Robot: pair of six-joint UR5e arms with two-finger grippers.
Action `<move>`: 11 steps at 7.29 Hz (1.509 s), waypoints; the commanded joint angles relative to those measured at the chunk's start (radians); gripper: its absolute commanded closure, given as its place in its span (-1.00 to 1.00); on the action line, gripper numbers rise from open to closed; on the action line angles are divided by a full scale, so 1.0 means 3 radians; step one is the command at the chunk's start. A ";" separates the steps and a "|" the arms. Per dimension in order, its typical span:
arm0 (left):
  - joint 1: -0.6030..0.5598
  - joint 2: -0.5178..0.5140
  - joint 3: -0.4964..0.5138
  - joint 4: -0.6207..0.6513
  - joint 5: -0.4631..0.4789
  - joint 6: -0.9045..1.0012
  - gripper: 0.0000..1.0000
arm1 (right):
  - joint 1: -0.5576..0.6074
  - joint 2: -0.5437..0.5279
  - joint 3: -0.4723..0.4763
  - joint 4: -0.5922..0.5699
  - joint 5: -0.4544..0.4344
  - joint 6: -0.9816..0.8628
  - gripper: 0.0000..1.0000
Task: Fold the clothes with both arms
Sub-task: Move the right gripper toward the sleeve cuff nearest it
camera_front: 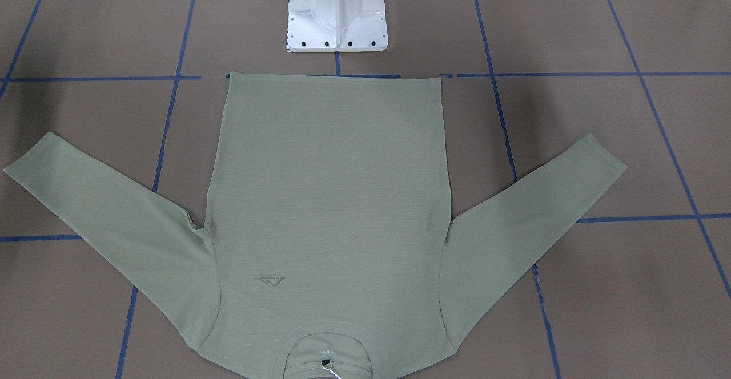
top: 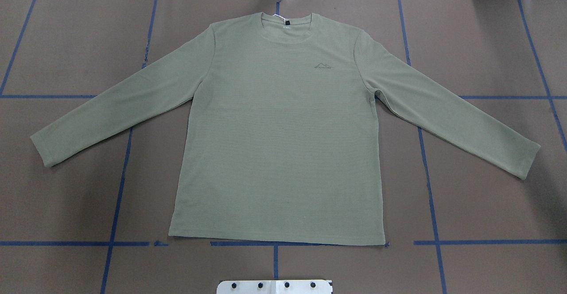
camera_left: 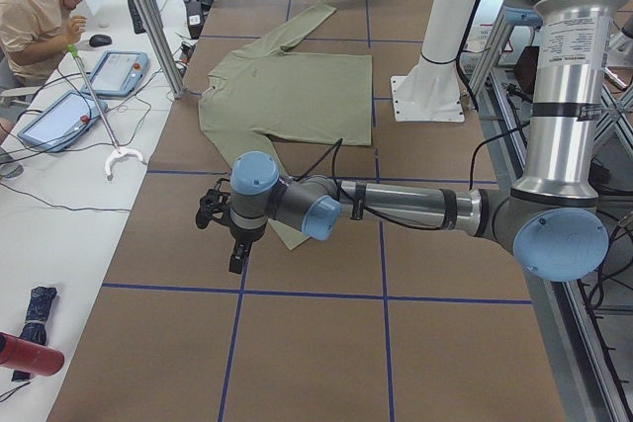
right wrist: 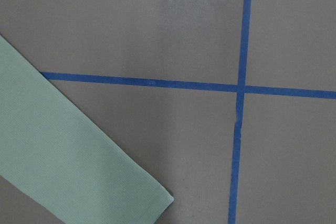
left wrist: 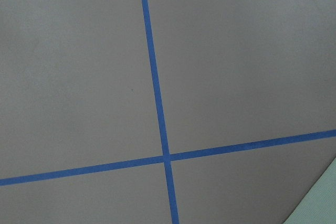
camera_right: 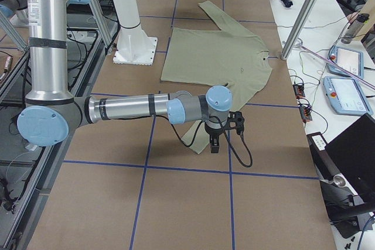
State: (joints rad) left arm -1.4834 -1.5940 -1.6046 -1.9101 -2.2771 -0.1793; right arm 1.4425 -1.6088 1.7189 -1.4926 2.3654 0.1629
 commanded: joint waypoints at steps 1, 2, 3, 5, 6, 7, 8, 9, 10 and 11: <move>0.0015 -0.0005 -0.0010 -0.0024 -0.0008 0.0004 -1.00 | -0.0063 0.0004 0.0002 0.0000 0.0000 -0.0001 -1.00; 0.0015 0.0011 -0.0010 -0.0025 -0.0003 0.0005 -1.00 | -0.0063 -0.0001 -0.0008 0.0000 0.0005 0.0004 -1.00; 0.0015 0.0016 -0.0020 -0.0004 -0.0013 -0.0006 -1.00 | -0.0063 -0.0001 -0.0008 0.0020 0.0015 0.0004 -1.00; 0.0071 0.0021 -0.0030 -0.0045 -0.0033 -0.0016 -1.00 | -0.0063 0.0004 0.0007 0.0021 0.0046 0.0050 -1.00; 0.0077 0.0016 -0.0061 -0.0040 -0.0246 -0.0036 -1.00 | -0.0073 -0.0006 -0.0089 0.0021 0.0046 0.0030 -1.00; 0.0082 0.0011 -0.0071 -0.0045 -0.0355 -0.0036 -1.00 | -0.0073 -0.0001 -0.0125 0.0157 0.0041 0.0040 -1.00; 0.0097 0.0006 -0.0071 -0.0126 -0.0391 -0.0026 -1.00 | -0.0114 -0.0006 -0.0207 0.0356 0.0051 0.0045 -1.00; 0.0128 0.0011 -0.0071 -0.0324 -0.0447 -0.0036 -1.00 | -0.0216 -0.0011 -0.0268 0.0515 0.0041 0.0091 -1.00; 0.0168 0.0016 -0.0071 -0.0342 -0.0483 -0.0036 -1.00 | -0.0333 -0.0006 -0.0274 0.0830 0.0016 0.0293 -1.00; 0.0174 0.0046 -0.0071 -0.0342 -0.0478 -0.0036 -1.00 | -0.0501 -0.0001 -0.0380 0.1036 -0.0030 0.0670 -1.00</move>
State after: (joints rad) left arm -1.4380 -1.5875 -1.6259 -2.0025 -2.4148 -0.1899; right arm 1.3472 -1.6106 1.6333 -1.2706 2.3697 0.2551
